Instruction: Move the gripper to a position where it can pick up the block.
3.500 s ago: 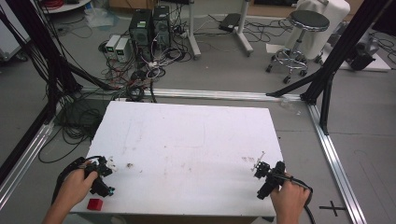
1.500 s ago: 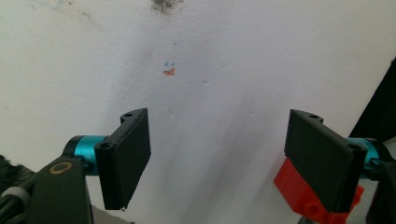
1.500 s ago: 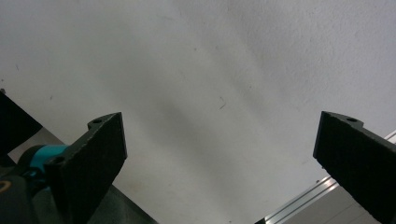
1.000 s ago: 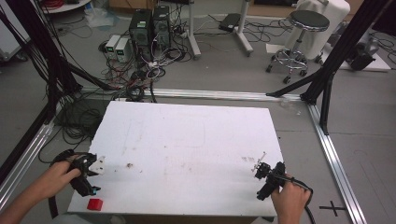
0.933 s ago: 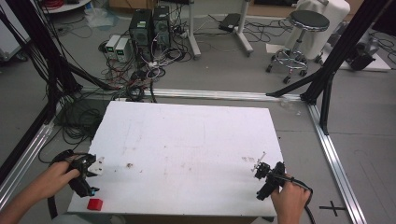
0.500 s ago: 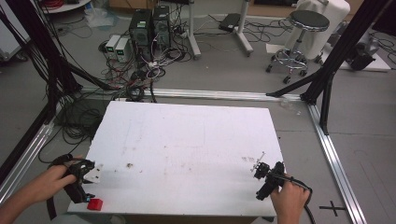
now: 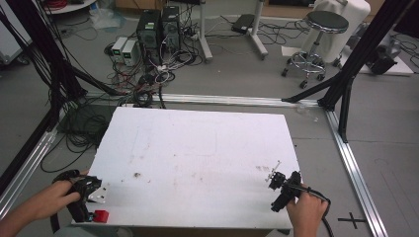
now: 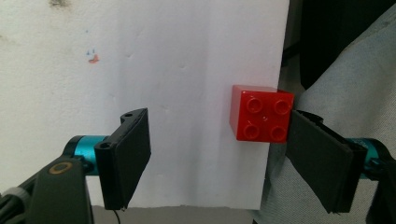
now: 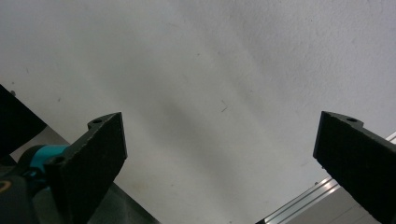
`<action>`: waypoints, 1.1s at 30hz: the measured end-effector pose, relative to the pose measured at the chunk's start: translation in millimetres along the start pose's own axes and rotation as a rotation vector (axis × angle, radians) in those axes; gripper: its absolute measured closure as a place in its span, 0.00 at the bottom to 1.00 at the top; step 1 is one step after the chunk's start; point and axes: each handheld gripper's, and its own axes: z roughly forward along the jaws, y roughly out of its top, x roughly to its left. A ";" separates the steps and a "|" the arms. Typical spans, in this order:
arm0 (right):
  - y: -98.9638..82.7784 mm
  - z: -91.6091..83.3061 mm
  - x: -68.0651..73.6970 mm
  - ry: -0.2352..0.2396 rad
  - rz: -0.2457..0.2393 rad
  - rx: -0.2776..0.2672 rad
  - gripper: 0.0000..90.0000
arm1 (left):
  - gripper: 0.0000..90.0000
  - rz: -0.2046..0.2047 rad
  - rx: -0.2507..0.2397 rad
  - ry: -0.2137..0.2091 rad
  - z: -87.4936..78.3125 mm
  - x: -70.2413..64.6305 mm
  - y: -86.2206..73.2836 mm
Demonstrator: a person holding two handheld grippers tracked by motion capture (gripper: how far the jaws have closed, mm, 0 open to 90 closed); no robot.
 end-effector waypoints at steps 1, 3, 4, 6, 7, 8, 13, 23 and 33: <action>-0.1 0.3 0.1 0.000 0.001 -0.003 0.02 | 0.26 0.007 0.002 0.004 0.6 -0.5 0.2; -0.1 0.4 0.2 0.000 0.002 -0.002 0.02 | 0.26 0.014 0.008 0.000 2.8 -2.8 0.4; -0.1 0.3 0.0 0.000 0.000 -0.002 0.02 | 0.26 0.019 0.009 0.000 3.9 -3.7 0.5; 0.1 0.5 0.4 0.003 0.001 -0.002 0.02 | 0.26 0.022 0.009 -0.001 5.6 -5.3 0.3; 0.2 0.5 0.3 0.002 -0.001 -0.001 0.02 | 0.26 0.020 0.013 -0.003 6.0 -6.0 0.2; 0.3 0.5 0.1 0.003 -0.004 -0.002 0.02 | 0.26 0.014 0.013 -0.003 7.0 -7.0 -0.1; -0.4 0.2 0.2 0.001 0.004 -0.002 0.02 | 0.26 0.030 0.026 -0.010 10.4 -10.0 0.3; -0.6 0.7 0.0 0.004 0.003 0.002 0.02 | 0.26 0.047 0.051 -0.023 20.6 -16.9 2.0; -0.7 0.8 -0.2 0.005 0.004 0.002 0.02 | 0.26 0.060 0.064 -0.038 29.1 -21.7 2.9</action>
